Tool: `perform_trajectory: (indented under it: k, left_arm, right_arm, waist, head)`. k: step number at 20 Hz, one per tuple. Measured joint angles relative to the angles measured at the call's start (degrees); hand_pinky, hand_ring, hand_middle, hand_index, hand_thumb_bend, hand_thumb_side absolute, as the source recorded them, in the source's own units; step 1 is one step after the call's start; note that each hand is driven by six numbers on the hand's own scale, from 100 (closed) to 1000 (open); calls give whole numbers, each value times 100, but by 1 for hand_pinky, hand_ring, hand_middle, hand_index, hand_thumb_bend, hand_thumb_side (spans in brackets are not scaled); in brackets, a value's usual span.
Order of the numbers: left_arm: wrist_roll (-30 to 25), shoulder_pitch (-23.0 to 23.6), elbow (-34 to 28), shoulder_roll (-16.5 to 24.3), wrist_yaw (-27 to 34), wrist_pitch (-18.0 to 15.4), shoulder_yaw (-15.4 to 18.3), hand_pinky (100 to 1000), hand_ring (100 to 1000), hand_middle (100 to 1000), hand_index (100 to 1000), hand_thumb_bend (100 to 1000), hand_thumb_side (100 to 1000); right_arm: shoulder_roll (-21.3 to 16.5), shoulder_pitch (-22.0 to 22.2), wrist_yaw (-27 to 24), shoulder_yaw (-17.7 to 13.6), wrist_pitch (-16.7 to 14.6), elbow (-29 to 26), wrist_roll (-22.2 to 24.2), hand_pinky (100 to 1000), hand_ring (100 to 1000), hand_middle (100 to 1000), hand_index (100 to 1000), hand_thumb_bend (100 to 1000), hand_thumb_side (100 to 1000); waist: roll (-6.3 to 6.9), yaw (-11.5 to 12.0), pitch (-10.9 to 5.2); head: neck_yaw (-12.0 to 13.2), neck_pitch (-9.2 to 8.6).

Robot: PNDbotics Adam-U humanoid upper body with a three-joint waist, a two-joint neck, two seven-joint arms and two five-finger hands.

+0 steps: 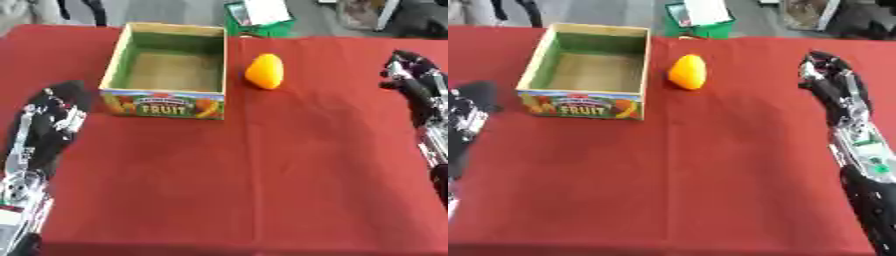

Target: Pick up objects on the table and place them in the box.

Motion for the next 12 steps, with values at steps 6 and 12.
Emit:
perform_trajectory:
  k: [6,12]
  left_arm:
    - [0,0,0,0,0,0,0,731,826,725,652,530,398]
    - [0,0,0,0,0,0,-2,730,826,724,652,530,397]
  right_arm:
    - [0,-19,0,28,5,0,11,651,709,630,802,100,336]
    - [-4,-131,22,99,28,0,86,653,715,637,805,100,341]
  waist:
    - [0,2,0]
    - [-4,-2,-2]
  head:
    - [0,0]
    - [0,0]
